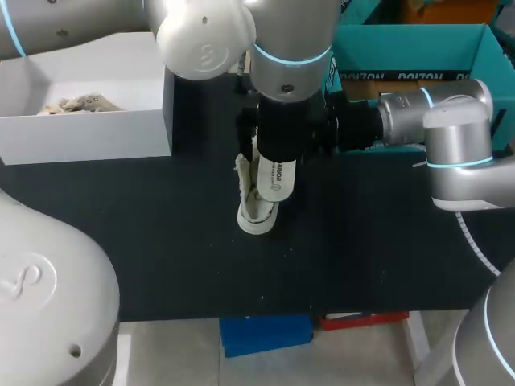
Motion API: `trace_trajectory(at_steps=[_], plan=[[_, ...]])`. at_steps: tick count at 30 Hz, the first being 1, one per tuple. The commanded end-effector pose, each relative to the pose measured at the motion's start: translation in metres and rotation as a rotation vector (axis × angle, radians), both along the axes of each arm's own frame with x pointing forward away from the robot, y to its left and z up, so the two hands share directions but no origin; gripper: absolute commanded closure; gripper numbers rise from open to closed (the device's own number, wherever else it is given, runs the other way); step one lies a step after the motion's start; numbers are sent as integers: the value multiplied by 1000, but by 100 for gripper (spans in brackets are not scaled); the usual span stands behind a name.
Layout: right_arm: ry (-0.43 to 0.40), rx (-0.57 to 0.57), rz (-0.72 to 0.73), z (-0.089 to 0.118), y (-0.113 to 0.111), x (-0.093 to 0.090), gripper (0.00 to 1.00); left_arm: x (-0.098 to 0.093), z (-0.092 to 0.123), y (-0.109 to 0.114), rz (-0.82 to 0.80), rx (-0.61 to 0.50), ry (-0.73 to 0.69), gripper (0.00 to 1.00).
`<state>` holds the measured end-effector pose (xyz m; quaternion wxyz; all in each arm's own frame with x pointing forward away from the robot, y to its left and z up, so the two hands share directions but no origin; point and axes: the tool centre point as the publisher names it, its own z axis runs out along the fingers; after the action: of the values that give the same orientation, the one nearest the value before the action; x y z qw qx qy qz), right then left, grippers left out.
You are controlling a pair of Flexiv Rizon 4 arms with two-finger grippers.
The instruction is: Take the shoe out of the shoebox, open the shoe tongue, remove and reinsert the insole, then place the shoe into the shoebox
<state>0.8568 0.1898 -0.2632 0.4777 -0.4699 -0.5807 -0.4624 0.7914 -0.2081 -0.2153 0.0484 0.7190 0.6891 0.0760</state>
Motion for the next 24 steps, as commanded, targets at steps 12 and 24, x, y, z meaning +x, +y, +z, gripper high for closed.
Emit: trace_trajectory(at_steps=[12,24], plan=[[1,-4,0,0,1,0,100,3,0,6,-28,-69,15,0],[1,-4,0,0,1,0,100,38,16,0,-58,-116,33,0]])
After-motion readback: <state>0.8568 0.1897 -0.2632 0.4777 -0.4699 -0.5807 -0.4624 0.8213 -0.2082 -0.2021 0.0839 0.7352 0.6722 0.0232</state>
